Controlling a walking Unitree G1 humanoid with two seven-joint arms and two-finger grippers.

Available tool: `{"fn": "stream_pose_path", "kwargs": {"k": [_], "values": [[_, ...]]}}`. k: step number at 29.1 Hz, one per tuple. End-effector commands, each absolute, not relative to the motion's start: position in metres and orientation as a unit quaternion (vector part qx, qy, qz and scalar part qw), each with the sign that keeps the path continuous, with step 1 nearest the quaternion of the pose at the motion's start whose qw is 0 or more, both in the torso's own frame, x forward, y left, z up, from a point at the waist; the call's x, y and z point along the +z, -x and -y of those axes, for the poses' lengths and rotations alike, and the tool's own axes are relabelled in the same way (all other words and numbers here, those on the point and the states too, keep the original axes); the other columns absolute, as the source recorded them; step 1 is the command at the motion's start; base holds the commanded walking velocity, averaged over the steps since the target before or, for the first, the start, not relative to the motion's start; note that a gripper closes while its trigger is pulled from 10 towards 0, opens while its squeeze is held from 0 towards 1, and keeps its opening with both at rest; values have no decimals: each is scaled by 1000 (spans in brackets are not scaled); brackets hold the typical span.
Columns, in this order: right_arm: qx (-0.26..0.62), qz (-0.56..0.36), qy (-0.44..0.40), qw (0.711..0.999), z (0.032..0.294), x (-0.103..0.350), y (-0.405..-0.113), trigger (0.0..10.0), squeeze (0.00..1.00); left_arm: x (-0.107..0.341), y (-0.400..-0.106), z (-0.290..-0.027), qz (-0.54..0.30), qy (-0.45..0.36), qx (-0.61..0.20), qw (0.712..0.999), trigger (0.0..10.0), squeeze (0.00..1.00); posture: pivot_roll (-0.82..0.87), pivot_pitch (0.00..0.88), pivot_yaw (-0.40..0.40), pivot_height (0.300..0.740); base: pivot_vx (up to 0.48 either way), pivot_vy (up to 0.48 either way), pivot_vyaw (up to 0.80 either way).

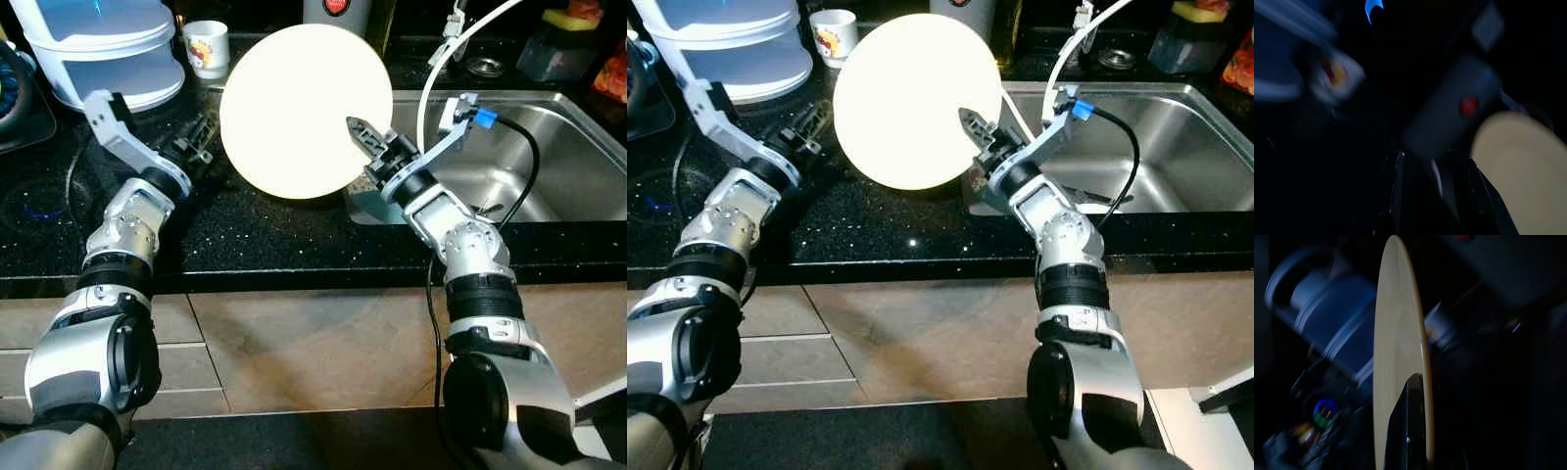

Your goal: Kitchen organization

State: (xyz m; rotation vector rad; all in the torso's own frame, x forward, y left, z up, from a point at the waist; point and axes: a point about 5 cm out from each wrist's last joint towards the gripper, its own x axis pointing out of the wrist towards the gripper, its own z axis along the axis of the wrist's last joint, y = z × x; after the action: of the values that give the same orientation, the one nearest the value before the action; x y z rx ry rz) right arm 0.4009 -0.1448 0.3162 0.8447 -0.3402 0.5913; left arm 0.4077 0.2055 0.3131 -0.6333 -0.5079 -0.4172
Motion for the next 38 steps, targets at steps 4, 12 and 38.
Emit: {"fn": "stream_pose_path", "kwargs": {"k": [4,12,38], "values": [[165,233,-404,869,185,332,-406,0,0,327,-408,-191,262,307,-242,882,10000,0,12,206,14,740,0,0,0],[76,241,-175,952,194,334,-409,0,0,306,-403,-113,165,19,-416,894,10000,0,7,199,22,740,0,0,0],[29,151,158,975,174,293,-420,1255,0,256,-391,-63,34,-180,-529,829,10000,0,4,189,20,740,0,0,0]]}}
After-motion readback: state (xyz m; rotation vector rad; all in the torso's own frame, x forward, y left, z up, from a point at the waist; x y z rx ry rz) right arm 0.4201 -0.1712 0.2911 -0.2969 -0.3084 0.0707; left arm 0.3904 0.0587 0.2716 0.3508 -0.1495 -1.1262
